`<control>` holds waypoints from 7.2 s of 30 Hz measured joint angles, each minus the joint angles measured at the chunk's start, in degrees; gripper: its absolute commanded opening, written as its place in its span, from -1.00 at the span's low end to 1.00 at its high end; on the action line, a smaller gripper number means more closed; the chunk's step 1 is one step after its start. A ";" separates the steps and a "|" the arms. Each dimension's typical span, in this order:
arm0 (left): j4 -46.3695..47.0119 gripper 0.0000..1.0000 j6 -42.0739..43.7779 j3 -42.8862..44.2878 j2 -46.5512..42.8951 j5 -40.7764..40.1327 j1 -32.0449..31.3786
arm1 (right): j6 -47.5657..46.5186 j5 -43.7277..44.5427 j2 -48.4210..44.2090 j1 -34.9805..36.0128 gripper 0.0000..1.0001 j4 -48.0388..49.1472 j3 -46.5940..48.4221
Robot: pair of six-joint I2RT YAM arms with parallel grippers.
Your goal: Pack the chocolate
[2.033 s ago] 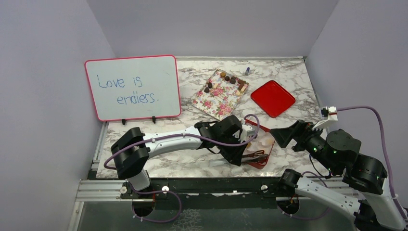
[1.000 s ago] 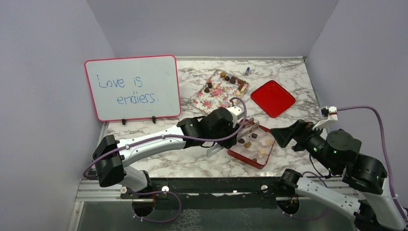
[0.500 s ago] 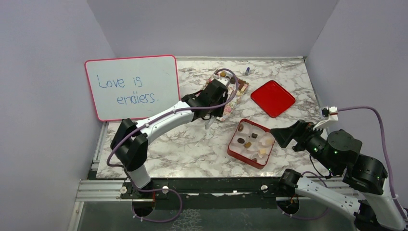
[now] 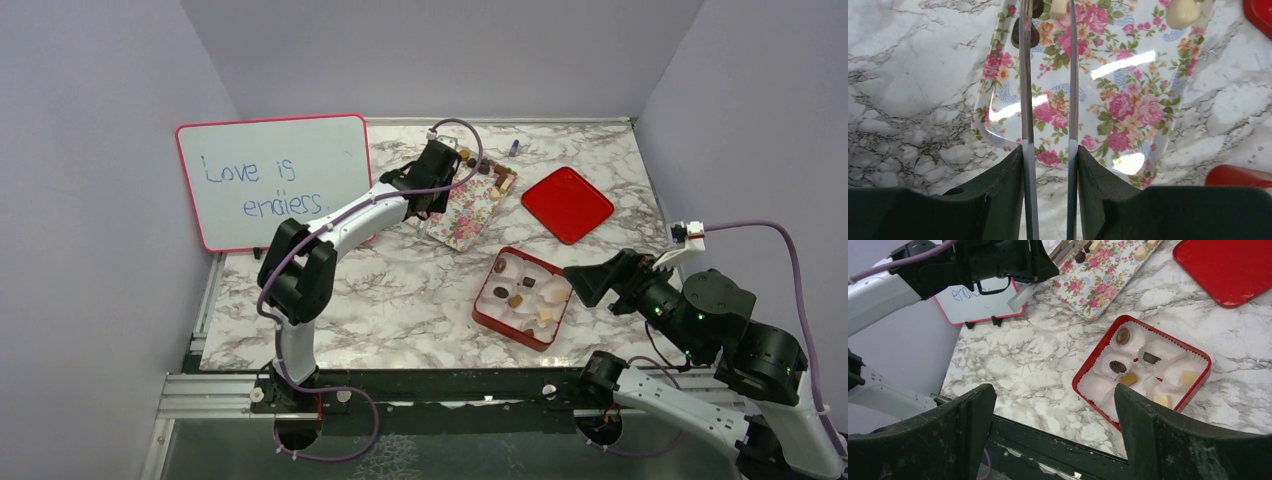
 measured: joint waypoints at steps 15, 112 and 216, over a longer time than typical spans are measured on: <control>0.22 -0.15 3.52 1.36 5.49 -0.66 1.25 | 0.00 0.02 -0.11 0.00 0.88 -0.37 1.18; -12.96 -0.91 7.43 -14.82 -22.84 40.13 -12.22 | 0.61 0.09 -1.03 0.00 0.87 -1.29 1.18; -12.31 -0.26 6.45 -14.67 -19.56 36.17 -18.56 | 1.46 -0.94 -0.31 0.00 0.88 -0.31 -0.96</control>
